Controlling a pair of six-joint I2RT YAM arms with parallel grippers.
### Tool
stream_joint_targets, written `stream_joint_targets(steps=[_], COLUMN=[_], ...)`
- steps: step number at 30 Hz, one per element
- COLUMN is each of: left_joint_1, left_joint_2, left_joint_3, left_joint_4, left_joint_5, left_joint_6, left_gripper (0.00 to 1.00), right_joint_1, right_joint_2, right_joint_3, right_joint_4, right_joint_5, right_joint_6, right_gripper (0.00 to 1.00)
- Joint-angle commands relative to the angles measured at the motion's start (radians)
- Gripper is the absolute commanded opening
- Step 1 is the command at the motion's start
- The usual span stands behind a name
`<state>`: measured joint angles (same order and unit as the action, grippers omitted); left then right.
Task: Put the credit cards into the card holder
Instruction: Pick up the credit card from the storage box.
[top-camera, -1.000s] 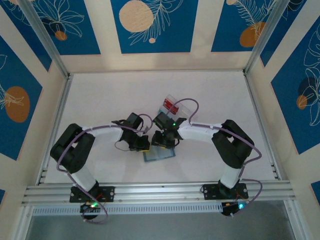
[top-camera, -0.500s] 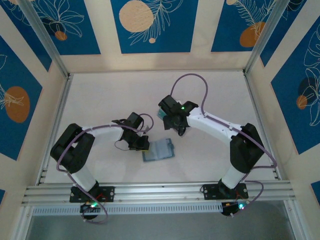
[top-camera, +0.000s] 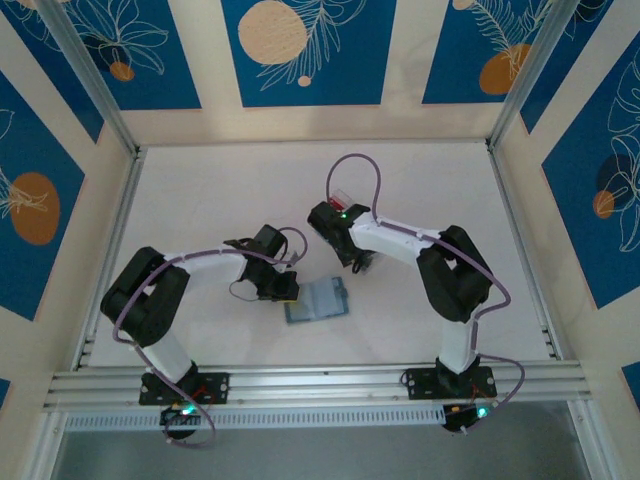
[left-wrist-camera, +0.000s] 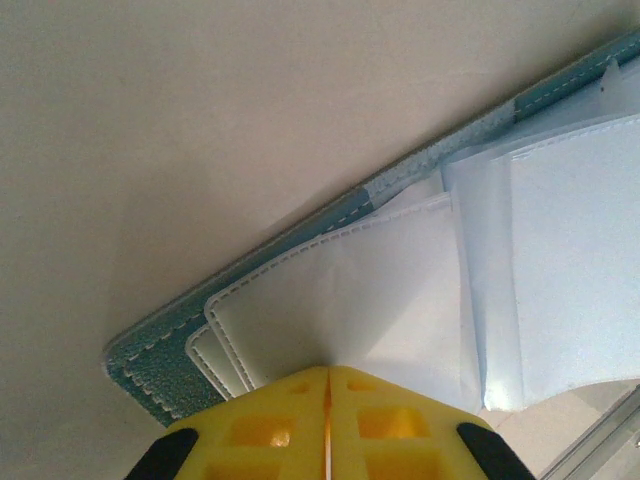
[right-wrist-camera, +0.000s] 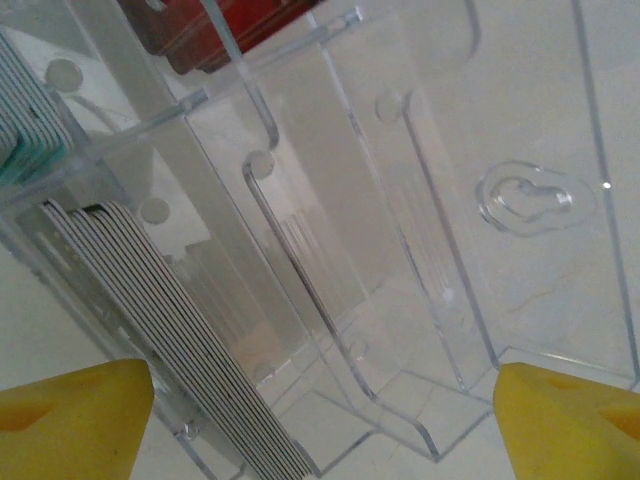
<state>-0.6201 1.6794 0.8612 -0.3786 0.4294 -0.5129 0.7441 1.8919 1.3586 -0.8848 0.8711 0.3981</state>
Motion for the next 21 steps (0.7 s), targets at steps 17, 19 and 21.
stream_joint_targets(steps=[17,19,21], left_joint_1=[0.004,0.006,0.005], left_joint_2=[0.023,0.023,0.024], left_joint_3=[-0.009,-0.01,-0.01], left_joint_4=[-0.048,-0.048,-0.047], left_joint_5=[-0.049,-0.049,-0.047], left_joint_6=[0.02,0.021,0.021], left_gripper=[0.07,0.07,0.07], right_joint_1=[-0.013,-0.017,-0.018], right_joint_2=[0.022,0.017,0.013], right_joint_3=[0.036,0.038,0.04], right_joint_4=[-0.008,-0.009,-0.009], right_joint_5=[0.077,0.078,0.077], right_joint_6=[-0.04,-0.041,-0.047], right_gripper=[0.73,0.7,0.67])
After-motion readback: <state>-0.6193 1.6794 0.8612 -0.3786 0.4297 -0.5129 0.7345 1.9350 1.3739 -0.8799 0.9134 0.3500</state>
